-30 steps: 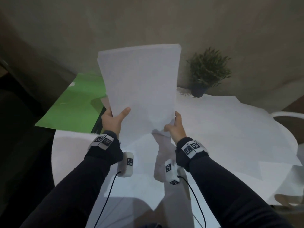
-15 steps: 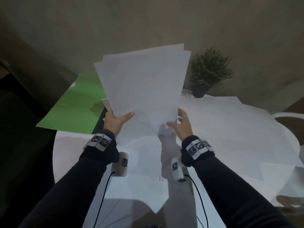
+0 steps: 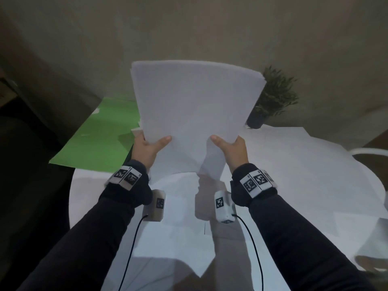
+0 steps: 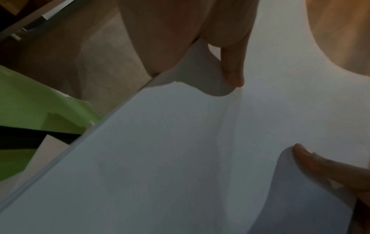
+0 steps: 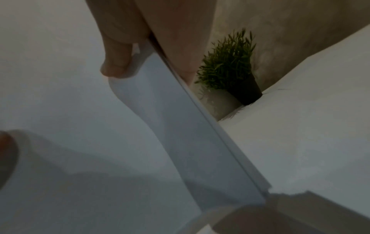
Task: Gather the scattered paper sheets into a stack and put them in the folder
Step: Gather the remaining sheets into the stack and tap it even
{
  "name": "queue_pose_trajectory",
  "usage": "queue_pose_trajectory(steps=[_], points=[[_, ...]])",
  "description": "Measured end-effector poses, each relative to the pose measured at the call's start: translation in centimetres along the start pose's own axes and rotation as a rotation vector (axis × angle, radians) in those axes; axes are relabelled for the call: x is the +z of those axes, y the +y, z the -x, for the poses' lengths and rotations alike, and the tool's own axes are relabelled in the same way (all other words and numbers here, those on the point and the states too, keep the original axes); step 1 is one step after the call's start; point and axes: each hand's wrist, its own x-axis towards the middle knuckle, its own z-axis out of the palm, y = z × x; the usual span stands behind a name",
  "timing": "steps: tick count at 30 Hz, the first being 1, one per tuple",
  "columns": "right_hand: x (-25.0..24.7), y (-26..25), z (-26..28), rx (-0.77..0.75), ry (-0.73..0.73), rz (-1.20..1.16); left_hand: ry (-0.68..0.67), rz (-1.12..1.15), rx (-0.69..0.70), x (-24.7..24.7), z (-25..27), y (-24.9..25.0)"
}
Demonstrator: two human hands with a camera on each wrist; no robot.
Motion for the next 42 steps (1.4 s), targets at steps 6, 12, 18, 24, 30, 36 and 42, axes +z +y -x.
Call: queue_pose_trajectory(steps=[6, 12, 18, 24, 30, 36, 42], points=[[0.0, -2.9, 1.3, -0.114, 0.053, -0.074, -0.087, -0.048, -0.091, -0.4, 0.3, -1.4], [1.2, -9.7, 0.8, -0.173, 0.158, -0.289, -0.080, -0.065, -0.113, -0.1, 0.5, -0.9], [1.3, -9.7, -1.3, -0.128, 0.060, -0.222, 0.044, -0.046, -0.202, -2.6, -0.6, -1.4], [-5.3, 0.7, -2.8, 0.215, 0.144, 0.212, 0.051, -0.100, -0.399, -8.5, -0.7, -3.1], [-9.4, 8.4, -0.7, 0.644, 0.149, 1.029, 0.003, -0.379, -0.610, -11.6, -0.2, -7.9], [-6.3, 10.5, 2.2, 0.618, 0.006, 1.237, -0.049, -0.456, -0.694, -9.7, 0.8, -8.8], [-2.8, 10.9, 3.6, 0.399, -0.297, 1.368, -0.047, -0.350, -0.750, -7.7, 1.6, -9.0]])
